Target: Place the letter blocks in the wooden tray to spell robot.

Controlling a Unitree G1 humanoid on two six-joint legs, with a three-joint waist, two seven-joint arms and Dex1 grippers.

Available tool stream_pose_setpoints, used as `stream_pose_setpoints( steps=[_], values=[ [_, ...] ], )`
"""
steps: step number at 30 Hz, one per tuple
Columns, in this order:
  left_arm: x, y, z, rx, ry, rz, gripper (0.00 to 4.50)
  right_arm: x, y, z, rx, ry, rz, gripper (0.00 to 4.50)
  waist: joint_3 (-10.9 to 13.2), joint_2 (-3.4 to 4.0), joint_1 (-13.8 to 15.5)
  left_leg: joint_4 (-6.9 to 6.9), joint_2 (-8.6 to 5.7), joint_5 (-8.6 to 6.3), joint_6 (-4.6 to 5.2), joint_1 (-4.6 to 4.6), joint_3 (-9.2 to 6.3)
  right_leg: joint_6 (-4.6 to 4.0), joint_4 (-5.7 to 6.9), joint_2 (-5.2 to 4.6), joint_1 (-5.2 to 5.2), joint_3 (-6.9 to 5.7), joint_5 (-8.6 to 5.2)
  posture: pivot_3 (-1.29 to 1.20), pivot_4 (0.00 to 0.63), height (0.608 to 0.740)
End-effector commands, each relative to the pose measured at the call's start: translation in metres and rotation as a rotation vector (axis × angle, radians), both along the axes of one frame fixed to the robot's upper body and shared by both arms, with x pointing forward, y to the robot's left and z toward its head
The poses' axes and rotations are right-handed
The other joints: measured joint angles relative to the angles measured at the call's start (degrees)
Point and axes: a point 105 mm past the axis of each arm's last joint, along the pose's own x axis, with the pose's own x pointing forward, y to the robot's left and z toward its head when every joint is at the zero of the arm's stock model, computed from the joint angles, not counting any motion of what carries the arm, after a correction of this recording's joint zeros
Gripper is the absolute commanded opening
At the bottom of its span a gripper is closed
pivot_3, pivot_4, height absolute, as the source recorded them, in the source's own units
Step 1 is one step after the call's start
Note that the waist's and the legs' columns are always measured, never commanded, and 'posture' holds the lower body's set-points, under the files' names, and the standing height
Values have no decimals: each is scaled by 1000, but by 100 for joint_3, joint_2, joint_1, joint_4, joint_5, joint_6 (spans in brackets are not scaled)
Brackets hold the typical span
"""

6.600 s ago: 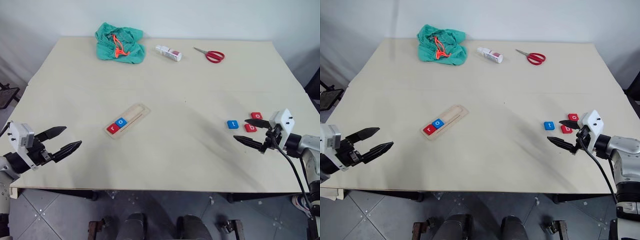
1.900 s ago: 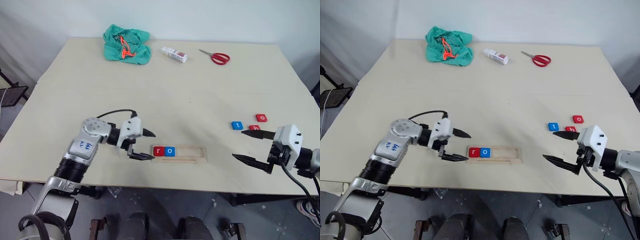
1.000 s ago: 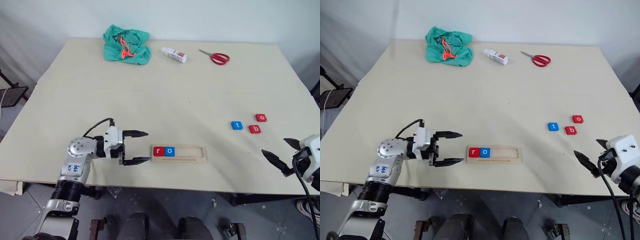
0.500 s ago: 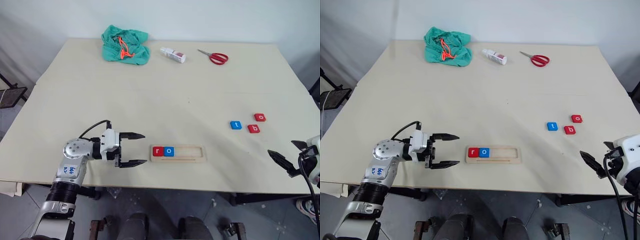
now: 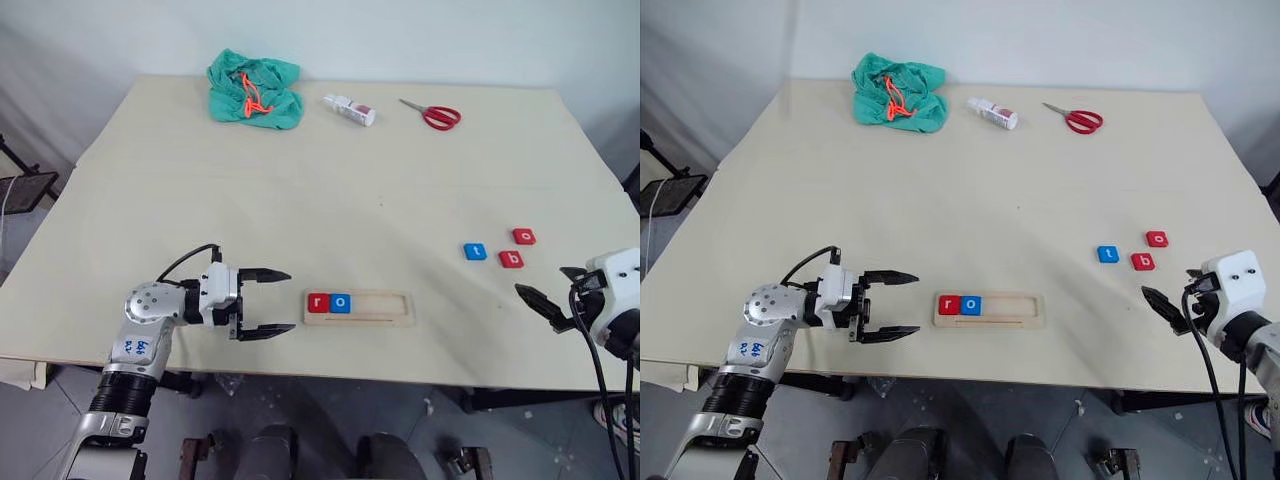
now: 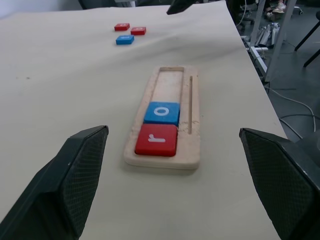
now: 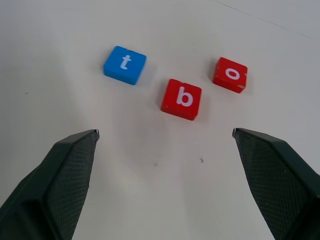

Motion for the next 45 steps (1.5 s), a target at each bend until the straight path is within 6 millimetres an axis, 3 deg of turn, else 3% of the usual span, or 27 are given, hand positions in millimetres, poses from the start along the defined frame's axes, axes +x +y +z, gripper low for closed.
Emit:
stream_pose_setpoints(
  steps=[1,10,28,32,38,45],
  values=[
    [-2,-2,12,-20,-47,-9,4453,16,-5,2,23,-30,-74,4500,0,0,-5,0,2,0,0,0,-1,0,0,1,0,-1,0,0,150,740],
    [-6,-9,10,-27,-43,-43,4453,52,-3,-13,128,1,-185,4500,-1,1,-61,-4,1,0,0,-1,-2,0,2,0,-4,-2,0,0,150,740],
    [-8,-8,14,-22,-62,-38,4453,77,5,-38,179,36,-187,4500,-1,2,-156,-4,6,0,-1,3,2,0,4,3,-3,0,0,0,150,740],
    [-7,-7,14,-23,-66,-29,4500,77,11,-40,182,51,-166,3583,-1,2,-152,-3,7,0,-1,4,3,0,4,3,-2,2,0,0,150,740],
    [-6,-6,15,-23,-68,-23,4500,71,17,-37,171,35,-147,1563,-1,2,-135,-2,6,0,-1,3,2,0,4,2,-2,3,0,0,150,740],
    [-6,-7,15,-21,-62,-48,4500,51,41,-11,150,0,11,1465,-1,2,-129,-6,5,0,0,1,0,0,2,1,-5,3,0,0,150,740]
  ],
)
